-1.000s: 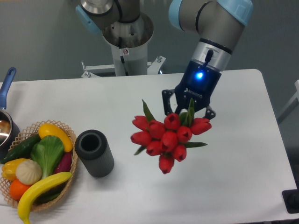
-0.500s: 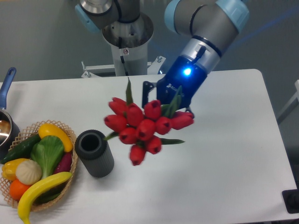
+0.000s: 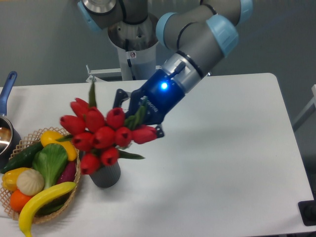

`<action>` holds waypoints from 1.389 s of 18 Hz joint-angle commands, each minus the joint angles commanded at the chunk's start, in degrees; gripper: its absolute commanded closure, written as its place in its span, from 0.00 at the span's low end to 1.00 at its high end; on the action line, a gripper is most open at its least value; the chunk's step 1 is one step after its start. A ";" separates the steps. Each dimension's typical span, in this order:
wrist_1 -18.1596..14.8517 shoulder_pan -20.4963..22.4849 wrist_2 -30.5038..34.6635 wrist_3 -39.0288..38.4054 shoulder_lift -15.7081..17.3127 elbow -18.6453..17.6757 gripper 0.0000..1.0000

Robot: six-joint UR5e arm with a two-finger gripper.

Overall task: Insert the flowers into the vase
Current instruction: 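Carry the tulips over the dark grey vase and tilt stems down, then lower the tulip stems into the vase opening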

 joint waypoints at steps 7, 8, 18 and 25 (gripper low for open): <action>2.90 -3.08 -0.35 8.93 0.26 -5.97 0.93; 2.90 -3.60 -0.35 10.88 0.52 -7.11 0.93; 2.99 -4.84 -0.35 12.39 0.18 -8.18 0.93; 2.99 -4.57 -0.09 19.25 0.09 -13.45 0.90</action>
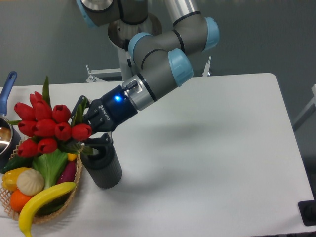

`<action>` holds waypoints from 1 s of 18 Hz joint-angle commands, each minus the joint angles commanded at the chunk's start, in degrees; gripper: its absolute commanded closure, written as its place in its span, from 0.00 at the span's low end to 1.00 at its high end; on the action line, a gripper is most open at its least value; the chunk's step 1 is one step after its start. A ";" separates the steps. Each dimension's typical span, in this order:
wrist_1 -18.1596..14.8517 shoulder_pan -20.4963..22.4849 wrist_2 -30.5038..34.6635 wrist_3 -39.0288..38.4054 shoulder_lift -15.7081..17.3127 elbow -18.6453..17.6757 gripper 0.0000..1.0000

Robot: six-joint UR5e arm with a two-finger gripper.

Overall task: Insert the flowers into the vase
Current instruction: 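Lower the tulip stems into the vase opening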

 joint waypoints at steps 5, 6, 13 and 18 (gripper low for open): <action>0.00 0.70 0.70 2.63 -0.44 -2.37 0.87; 0.09 1.05 1.14 4.38 -0.44 -3.33 0.86; 0.00 2.55 2.99 8.35 -2.11 -5.27 0.66; 0.00 4.74 4.39 8.27 -1.76 -6.15 0.21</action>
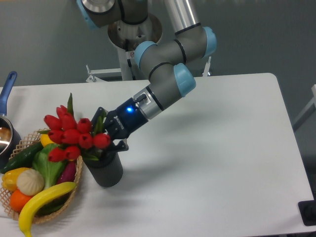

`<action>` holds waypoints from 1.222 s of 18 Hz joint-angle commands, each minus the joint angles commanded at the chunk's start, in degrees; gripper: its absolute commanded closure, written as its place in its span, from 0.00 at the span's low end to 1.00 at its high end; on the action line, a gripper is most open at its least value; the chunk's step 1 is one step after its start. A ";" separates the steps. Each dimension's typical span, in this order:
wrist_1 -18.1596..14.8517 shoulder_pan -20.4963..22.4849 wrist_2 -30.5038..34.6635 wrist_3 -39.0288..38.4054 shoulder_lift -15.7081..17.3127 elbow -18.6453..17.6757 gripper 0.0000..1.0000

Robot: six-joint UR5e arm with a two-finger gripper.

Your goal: Insert the flowers into the vase

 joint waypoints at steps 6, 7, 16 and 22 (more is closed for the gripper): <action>0.00 2.11 0.26 0.00 2.11 -2.90 0.00; 0.00 2.46 0.52 -0.09 2.37 -3.25 0.00; 0.00 4.92 8.35 -0.62 4.57 -3.96 0.00; -0.26 8.52 8.96 -0.97 5.80 -3.87 0.00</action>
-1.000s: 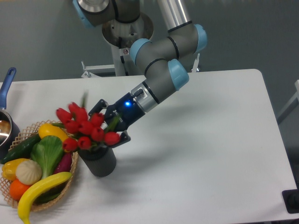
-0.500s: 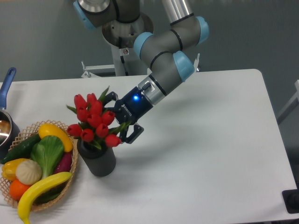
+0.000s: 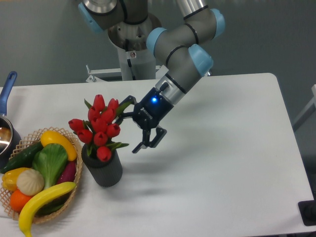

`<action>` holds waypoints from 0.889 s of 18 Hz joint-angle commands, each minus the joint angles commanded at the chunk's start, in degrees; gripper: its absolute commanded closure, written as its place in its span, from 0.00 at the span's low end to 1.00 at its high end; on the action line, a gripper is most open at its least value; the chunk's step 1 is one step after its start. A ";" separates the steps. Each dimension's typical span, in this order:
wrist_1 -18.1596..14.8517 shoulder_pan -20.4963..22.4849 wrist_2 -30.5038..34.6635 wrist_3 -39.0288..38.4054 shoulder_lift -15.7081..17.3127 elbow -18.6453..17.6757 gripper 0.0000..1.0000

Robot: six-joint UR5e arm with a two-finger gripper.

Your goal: Insert the flowers into the vase

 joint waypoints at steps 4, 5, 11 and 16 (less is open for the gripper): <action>-0.09 2.46 3.76 0.00 1.23 0.61 0.00; -0.09 2.73 5.52 -0.09 1.67 0.62 0.00; -0.35 4.75 21.77 -0.09 3.87 2.37 0.00; -0.26 5.28 36.62 0.17 4.31 3.78 0.00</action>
